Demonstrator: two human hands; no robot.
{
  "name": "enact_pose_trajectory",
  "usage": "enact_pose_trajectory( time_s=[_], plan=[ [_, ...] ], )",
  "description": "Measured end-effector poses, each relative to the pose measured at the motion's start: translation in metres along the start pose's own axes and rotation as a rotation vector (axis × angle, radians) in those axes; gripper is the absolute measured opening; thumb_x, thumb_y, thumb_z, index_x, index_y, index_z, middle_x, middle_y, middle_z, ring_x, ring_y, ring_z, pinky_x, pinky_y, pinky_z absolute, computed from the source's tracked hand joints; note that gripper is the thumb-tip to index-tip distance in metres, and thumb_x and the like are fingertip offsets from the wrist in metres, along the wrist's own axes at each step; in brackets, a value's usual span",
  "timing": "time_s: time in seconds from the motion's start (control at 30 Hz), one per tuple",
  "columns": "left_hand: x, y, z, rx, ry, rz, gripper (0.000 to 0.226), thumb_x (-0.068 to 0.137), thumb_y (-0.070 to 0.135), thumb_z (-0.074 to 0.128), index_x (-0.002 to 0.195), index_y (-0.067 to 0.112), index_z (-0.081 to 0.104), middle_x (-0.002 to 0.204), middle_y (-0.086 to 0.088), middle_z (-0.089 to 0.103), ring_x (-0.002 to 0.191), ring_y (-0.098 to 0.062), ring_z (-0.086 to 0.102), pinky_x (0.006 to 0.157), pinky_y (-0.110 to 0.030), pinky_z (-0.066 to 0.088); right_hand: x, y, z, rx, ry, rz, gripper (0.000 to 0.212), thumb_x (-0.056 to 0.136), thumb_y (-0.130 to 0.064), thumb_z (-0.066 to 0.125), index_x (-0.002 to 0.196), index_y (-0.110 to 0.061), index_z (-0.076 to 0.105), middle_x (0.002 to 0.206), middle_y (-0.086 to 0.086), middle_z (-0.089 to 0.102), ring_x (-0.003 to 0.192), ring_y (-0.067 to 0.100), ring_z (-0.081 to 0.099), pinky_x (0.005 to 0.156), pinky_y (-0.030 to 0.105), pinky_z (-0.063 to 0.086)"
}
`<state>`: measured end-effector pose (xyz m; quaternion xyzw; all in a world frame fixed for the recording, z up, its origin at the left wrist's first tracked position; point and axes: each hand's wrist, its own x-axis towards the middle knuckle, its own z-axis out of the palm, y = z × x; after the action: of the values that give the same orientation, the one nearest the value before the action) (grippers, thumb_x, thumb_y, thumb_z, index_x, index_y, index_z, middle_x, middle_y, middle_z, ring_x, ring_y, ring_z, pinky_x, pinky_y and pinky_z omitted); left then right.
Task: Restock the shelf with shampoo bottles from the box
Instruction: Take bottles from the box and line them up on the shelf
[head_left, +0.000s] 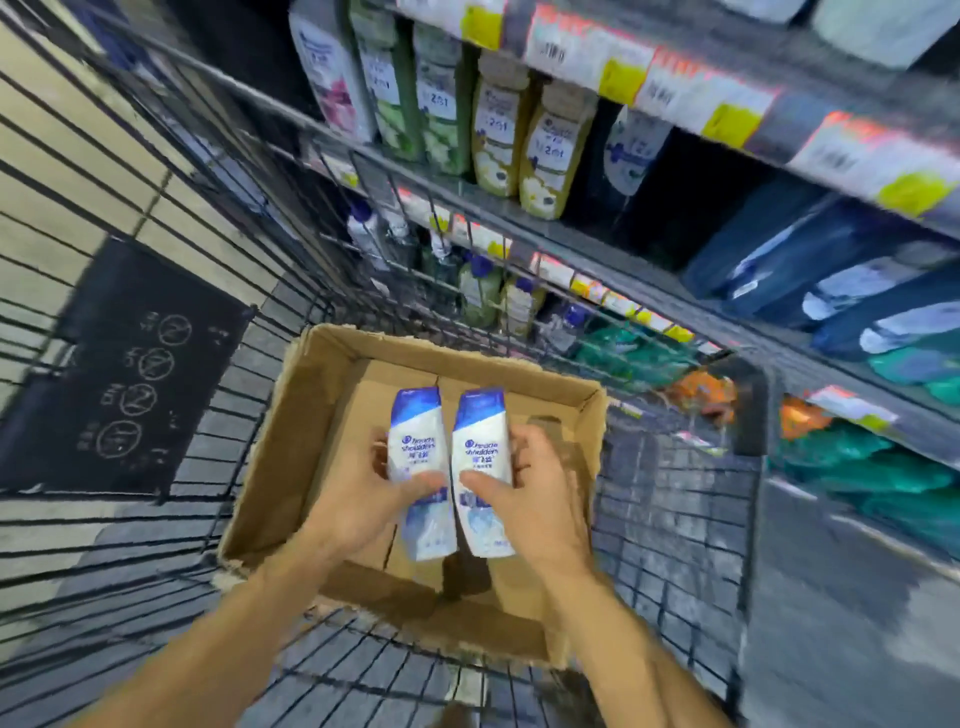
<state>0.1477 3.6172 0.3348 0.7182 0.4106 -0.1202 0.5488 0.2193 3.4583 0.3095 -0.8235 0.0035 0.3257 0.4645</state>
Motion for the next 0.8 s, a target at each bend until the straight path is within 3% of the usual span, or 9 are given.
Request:
enact_pose_trajectory(
  time_s=[0.07,0.2,0.33,0.43,0.5,0.57,0.67,0.8],
  plan=[
    [-0.024,0.037,-0.012,-0.005,0.040,0.087,0.044,0.065,0.018,0.086,0.093,0.024,0.054,0.082,0.012,0.072,0.074,0.005,0.066,0.068,-0.024,0.055,-0.013,-0.033,-0.025,0.087,0.030,-0.077,0.046,0.061,-0.038,0.081,0.097,-0.046,0.053,0.091,-0.012,0.073,0.082,0.007,0.070,0.070,0.047,0.057],
    [-0.084,0.112,-0.021,-0.004,0.081,0.272,0.052,0.060,0.025,0.087,0.102,0.024,0.055,0.096,0.005,0.070,0.085,0.002,0.065,0.075,-0.017,0.053,-0.053,-0.096,-0.093,0.190,0.119,-0.275,0.052,0.062,-0.031,0.085,0.097,-0.050,0.052,0.086,-0.017,0.072,0.076,0.001,0.069,0.066,0.034,0.058],
    [-0.159,0.198,-0.011,-0.028,0.067,0.448,0.058,0.053,0.040,0.089,0.100,0.033,0.057,0.102,0.004,0.072,0.093,-0.014,0.070,0.083,-0.044,0.056,-0.112,-0.157,-0.192,0.207,0.174,-0.473,0.054,0.065,-0.026,0.087,0.091,-0.057,0.051,0.085,-0.036,0.065,0.075,-0.009,0.063,0.063,0.016,0.050],
    [-0.223,0.266,0.011,-0.028,0.107,0.581,0.061,0.055,0.028,0.090,0.105,0.024,0.057,0.101,0.005,0.072,0.090,-0.013,0.069,0.079,-0.034,0.056,-0.160,-0.200,-0.276,0.234,0.251,-0.591,0.048,0.066,-0.026,0.086,0.100,-0.041,0.056,0.085,-0.021,0.068,0.074,-0.003,0.063,0.065,0.021,0.053],
    [-0.264,0.311,0.030,-0.028,0.145,0.684,0.057,0.055,0.027,0.083,0.105,0.025,0.057,0.100,0.011,0.072,0.089,-0.010,0.069,0.074,-0.026,0.056,-0.189,-0.224,-0.332,0.229,0.295,-0.661,0.052,0.068,-0.029,0.086,0.111,-0.028,0.056,0.086,-0.013,0.068,0.073,-0.001,0.062,0.061,0.018,0.050],
    [-0.302,0.356,0.050,-0.046,0.173,0.780,0.053,0.056,0.031,0.083,0.103,0.032,0.057,0.099,0.014,0.072,0.089,-0.007,0.068,0.075,-0.031,0.056,-0.221,-0.245,-0.383,0.210,0.335,-0.743,0.055,0.069,-0.033,0.084,0.114,-0.022,0.054,0.086,-0.010,0.067,0.074,0.002,0.062,0.059,0.019,0.050],
    [-0.341,0.416,0.078,-0.065,0.205,0.920,0.053,0.057,0.044,0.087,0.102,0.034,0.060,0.097,0.013,0.073,0.088,-0.007,0.069,0.075,-0.033,0.056,-0.260,-0.265,-0.447,0.186,0.395,-0.849,0.048,0.071,-0.030,0.083,0.109,-0.022,0.055,0.085,-0.010,0.069,0.073,0.001,0.064,0.057,0.015,0.049],
    [-0.372,0.480,0.112,-0.091,0.192,1.020,0.056,0.054,0.037,0.082,0.106,0.027,0.061,0.092,0.008,0.074,0.086,-0.005,0.069,0.070,-0.025,0.058,-0.292,-0.275,-0.510,0.188,0.486,-0.912,0.048,0.071,-0.031,0.083,0.109,-0.029,0.054,0.087,-0.011,0.070,0.074,-0.001,0.065,0.056,0.012,0.049]
  ],
)
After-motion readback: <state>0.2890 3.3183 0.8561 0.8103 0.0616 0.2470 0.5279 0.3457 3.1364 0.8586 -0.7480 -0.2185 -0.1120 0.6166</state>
